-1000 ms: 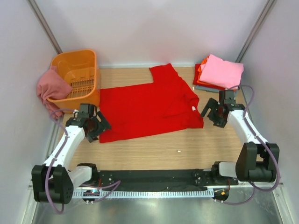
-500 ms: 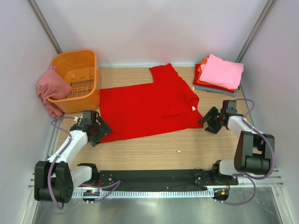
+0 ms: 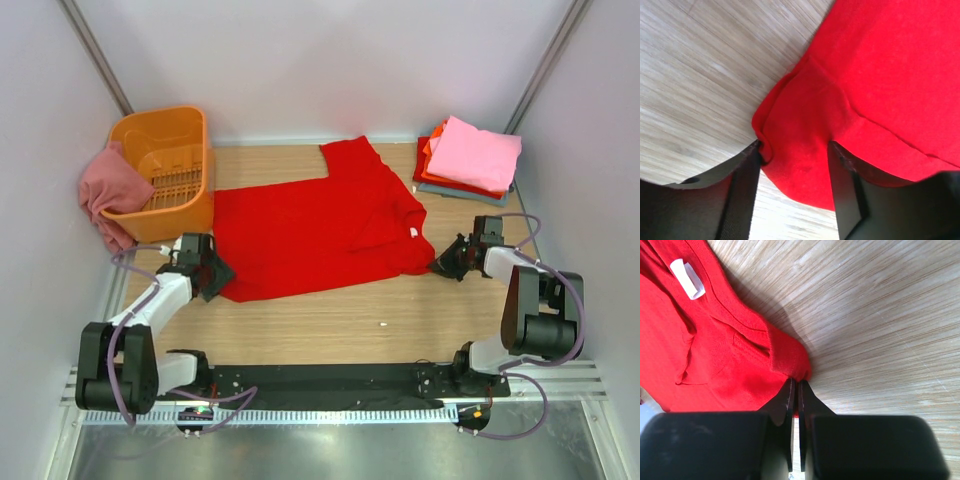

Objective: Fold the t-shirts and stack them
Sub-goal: Fold the tshirt

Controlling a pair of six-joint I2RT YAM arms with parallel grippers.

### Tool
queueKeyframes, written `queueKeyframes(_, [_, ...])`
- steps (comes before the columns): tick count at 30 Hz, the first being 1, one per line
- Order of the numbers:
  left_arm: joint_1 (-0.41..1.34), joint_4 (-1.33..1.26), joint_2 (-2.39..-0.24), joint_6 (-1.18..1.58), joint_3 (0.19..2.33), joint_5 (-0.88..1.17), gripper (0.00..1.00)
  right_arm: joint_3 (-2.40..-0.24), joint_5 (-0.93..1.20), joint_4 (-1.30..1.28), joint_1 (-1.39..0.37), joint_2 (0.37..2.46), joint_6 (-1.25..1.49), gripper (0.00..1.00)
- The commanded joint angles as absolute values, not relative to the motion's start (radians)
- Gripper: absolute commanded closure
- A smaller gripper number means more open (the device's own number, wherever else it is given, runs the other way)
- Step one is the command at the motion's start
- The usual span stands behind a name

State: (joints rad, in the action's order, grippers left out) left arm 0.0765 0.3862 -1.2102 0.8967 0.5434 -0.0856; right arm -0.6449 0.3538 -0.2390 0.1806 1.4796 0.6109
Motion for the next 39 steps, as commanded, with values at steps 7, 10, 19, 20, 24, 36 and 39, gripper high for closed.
queueKeyframes(7, [0.135, 0.374, -1.292, 0.920, 0.564, -0.166, 1.00, -0.652, 0.313, -0.279, 0.187, 1.436, 0.577, 0.99])
queueKeyframes(10, [0.150, 0.419, -1.273, 0.937, 0.586, -0.155, 1.00, -0.643, 0.282, -0.316, 0.224, 1.369, 0.574, 0.99])
queueKeyframes(19, [0.152, 0.610, -1.086, 0.945, 0.592, -0.195, 1.00, -0.588, 0.200, -0.434, 0.337, 1.160, 0.601, 0.99])
queueKeyframes(20, [0.150, 0.615, -1.072, 0.945, 0.586, -0.196, 1.00, -0.581, 0.193, -0.436, 0.339, 1.138, 0.613, 0.99])
queueKeyframes(24, [0.150, 0.650, -1.051, 0.943, 0.562, -0.178, 1.00, -0.580, 0.184, -0.497, 0.339, 1.074, 0.623, 0.97])
queueKeyframes(36, [0.163, 0.853, -0.884, 0.887, 0.746, -0.072, 0.00, -0.667, 0.133, -0.635, 0.337, 0.867, 0.646, 0.13])
queueKeyframes(39, [0.163, 0.919, -0.859, 0.777, 0.865, -0.060, 0.00, -0.702, 0.245, -0.572, 0.319, 0.850, 0.623, 0.14])
